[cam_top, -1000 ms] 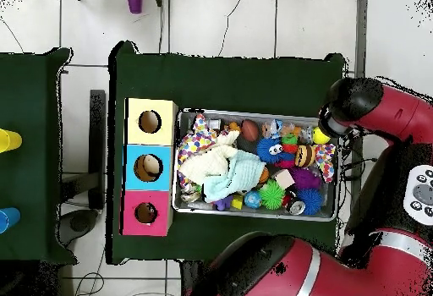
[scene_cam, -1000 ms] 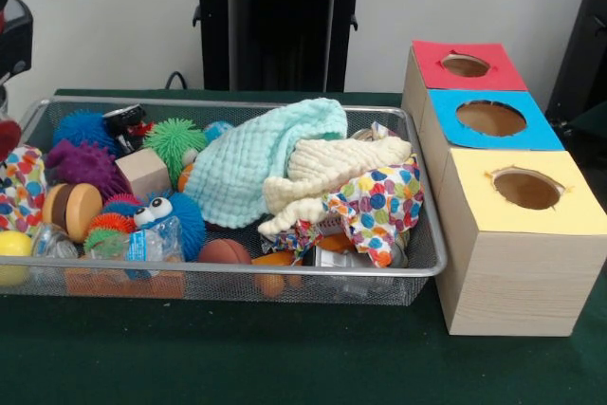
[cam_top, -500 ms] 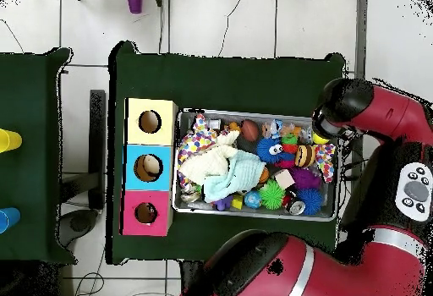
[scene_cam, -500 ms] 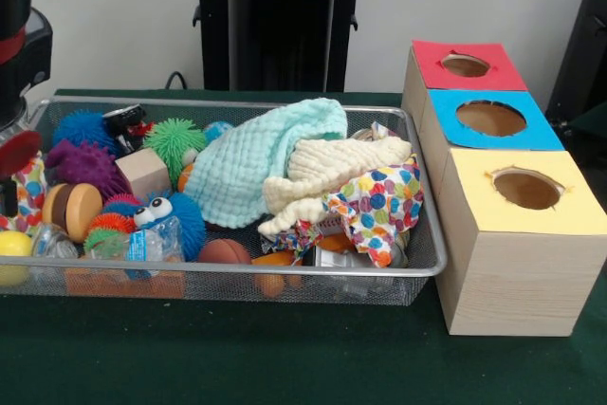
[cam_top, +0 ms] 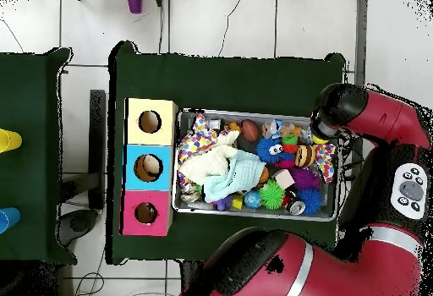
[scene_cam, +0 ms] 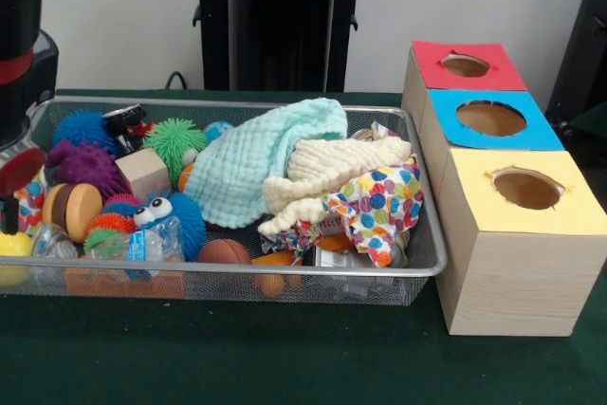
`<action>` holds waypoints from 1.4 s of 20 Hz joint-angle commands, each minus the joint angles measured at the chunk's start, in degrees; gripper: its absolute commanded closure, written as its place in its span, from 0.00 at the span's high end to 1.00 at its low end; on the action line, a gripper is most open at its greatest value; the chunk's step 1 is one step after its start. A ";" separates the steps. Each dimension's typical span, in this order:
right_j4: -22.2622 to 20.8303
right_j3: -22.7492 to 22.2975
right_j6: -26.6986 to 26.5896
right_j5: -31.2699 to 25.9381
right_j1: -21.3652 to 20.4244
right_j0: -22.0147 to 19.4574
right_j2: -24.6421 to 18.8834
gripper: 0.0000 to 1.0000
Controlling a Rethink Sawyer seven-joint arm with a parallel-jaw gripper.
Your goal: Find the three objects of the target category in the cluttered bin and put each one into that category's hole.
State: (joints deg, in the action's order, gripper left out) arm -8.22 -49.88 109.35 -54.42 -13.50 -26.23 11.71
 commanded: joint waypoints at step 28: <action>-0.62 -13.53 -1.33 9.08 1.19 -1.83 -6.49 1.00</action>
State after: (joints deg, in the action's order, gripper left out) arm -8.17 -55.81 109.35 -48.62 -13.13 -26.64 11.33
